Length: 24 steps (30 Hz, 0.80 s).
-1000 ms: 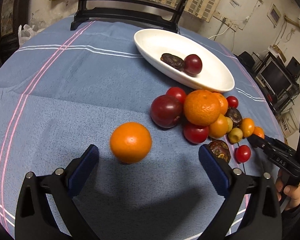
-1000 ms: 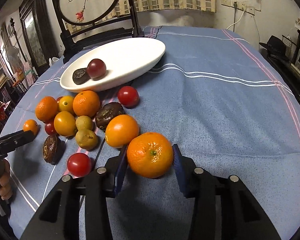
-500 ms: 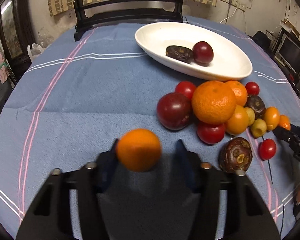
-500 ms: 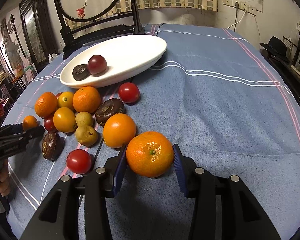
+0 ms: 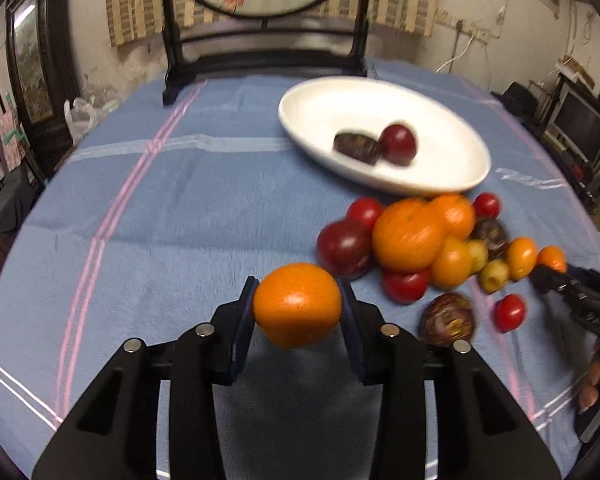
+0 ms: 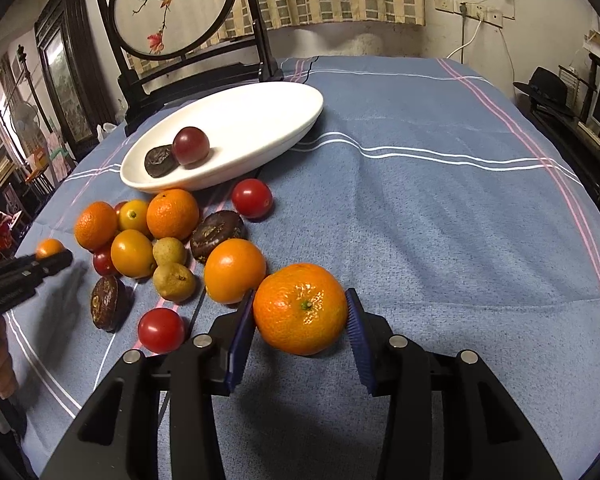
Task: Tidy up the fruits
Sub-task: 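Grasp a mandarin orange with the left tool while the right tool grasps another mandarin, then carry both mandarins over the white plate and open both tools to drop them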
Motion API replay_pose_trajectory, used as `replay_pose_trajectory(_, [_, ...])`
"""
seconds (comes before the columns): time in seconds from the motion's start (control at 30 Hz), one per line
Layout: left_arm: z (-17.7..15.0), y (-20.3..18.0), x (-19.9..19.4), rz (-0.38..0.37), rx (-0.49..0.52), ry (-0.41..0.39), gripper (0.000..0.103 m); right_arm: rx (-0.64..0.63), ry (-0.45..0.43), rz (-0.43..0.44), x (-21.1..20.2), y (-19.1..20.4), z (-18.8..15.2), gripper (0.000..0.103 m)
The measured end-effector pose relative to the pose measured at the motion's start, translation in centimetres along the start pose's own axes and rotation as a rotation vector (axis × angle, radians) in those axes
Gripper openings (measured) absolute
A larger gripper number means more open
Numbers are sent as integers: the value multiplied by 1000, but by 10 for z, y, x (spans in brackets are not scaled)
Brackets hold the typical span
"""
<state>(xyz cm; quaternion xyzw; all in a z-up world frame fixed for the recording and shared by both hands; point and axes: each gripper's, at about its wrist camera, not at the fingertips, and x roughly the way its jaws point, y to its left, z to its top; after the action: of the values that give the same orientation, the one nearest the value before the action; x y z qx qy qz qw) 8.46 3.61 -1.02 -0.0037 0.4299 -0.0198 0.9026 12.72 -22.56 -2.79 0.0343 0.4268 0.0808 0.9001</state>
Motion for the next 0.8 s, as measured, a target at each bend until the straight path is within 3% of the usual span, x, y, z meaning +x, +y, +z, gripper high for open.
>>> replay_pose_trajectory(0.17, [28,-11,-15,-43,42,-47,39,33,-18,18,-3,-2,2,45])
replay_pose_trajectory(0.3, [60,-13,-10,-69,17,-54,39,38,-43,23,-13,5,13,45])
replay_pose_trajectory(0.5, [102,-20,13,-89,-9,-41,39,-68,-93,82,-26,39,64,44])
replay_pose_trajectory(0.6, [115,-23,28,-78,-1,-42,39,-106,-99,72,-13,53,88,45])
replay_pose_trajectory(0.8, [137,-18,72,-81,-30,-3,39,-138,-14,51,43,73,110,45])
